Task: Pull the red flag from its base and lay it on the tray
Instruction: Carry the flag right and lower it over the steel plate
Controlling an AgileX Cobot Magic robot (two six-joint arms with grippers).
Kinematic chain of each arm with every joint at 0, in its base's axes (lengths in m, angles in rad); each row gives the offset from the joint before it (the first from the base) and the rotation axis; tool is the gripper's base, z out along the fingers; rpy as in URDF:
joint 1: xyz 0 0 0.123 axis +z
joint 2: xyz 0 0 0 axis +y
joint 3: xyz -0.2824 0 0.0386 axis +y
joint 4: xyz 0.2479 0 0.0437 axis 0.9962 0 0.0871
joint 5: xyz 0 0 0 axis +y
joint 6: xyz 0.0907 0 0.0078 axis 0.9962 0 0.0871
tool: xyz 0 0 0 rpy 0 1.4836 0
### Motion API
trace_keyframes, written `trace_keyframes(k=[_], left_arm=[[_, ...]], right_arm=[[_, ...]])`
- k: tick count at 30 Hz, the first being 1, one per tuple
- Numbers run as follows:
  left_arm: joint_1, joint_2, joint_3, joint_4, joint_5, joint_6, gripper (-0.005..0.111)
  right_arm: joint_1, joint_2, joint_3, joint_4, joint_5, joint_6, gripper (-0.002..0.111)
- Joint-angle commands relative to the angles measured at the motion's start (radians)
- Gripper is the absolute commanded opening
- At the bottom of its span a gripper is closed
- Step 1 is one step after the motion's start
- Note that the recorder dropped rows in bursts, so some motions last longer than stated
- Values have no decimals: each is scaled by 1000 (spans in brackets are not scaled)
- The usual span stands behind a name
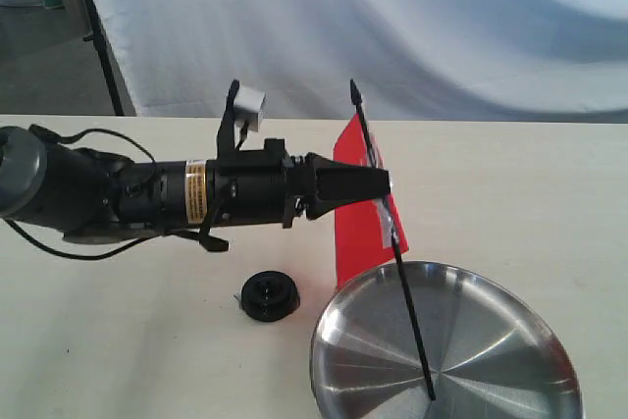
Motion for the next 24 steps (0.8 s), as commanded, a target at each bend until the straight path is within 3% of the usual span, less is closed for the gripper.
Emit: trace_keyframes(k=[1, 9, 17, 24], left_arm=[[-14, -40, -73, 34, -14, -66, 0], [-91, -82, -188, 103, -14, -146, 0], [-183, -112, -198, 134, -14, -220, 0], [-199, -104, -192, 193, -14, -364, 0]], right_arm=[[-3, -4, -1, -3, 6, -3, 0], [-3, -4, -1, -3, 6, -3, 0], [-3, -4, -1, -3, 6, -3, 0], [-3, -4, -1, -3, 6, -3, 0]])
